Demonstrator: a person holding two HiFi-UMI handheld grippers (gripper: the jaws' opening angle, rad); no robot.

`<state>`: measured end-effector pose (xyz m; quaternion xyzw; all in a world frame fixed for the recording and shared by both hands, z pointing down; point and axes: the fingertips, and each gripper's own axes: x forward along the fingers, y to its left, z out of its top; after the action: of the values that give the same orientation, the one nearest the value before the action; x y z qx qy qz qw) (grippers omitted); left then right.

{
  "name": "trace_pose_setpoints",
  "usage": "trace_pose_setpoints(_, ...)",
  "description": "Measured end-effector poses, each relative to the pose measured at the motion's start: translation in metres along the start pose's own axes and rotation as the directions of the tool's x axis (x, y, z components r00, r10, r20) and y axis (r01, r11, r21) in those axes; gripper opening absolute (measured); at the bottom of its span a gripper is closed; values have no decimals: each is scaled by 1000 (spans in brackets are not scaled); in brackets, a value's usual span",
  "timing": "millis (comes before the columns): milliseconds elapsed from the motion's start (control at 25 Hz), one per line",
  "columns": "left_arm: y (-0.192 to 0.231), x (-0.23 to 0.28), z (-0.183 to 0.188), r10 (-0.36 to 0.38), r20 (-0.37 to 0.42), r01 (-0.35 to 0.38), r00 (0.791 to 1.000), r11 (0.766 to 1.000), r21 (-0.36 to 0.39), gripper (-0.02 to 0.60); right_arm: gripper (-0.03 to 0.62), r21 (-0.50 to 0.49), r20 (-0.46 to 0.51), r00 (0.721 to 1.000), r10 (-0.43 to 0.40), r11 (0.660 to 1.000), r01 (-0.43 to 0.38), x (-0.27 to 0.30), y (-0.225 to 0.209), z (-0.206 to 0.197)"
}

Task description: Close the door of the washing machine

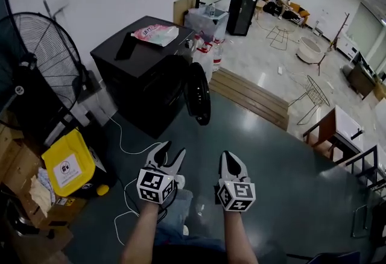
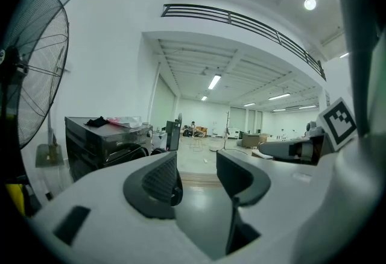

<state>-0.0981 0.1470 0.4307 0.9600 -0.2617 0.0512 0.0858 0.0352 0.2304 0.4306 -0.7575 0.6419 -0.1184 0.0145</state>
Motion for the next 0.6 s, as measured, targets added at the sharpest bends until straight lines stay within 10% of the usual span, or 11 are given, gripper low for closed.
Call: trace_pose_setpoints(600,109,214,15,-51,-46,50,998,998,-31,193,12,17,-69,993,-101,995,102,199,-100,12)
